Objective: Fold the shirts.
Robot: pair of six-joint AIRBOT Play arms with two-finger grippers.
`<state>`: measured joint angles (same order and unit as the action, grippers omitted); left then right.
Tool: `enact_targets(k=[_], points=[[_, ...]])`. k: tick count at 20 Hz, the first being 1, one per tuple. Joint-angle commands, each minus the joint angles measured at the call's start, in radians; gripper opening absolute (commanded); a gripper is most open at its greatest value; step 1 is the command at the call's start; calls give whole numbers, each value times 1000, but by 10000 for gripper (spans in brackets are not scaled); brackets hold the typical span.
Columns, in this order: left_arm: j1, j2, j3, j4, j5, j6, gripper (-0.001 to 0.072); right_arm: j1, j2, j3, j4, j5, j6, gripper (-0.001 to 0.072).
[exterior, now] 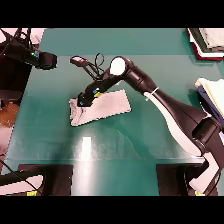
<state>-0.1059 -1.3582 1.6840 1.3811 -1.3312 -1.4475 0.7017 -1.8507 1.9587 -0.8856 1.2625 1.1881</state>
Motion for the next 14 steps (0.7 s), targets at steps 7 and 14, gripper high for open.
enact_targets(k=[7,14], points=[[3,2,-6,-1,-34,16,22,-418,156,-417,-69,106,51,514],[3,2,-6,-4,-11,15,22,-567,132,-641,189,-77,51,515]])
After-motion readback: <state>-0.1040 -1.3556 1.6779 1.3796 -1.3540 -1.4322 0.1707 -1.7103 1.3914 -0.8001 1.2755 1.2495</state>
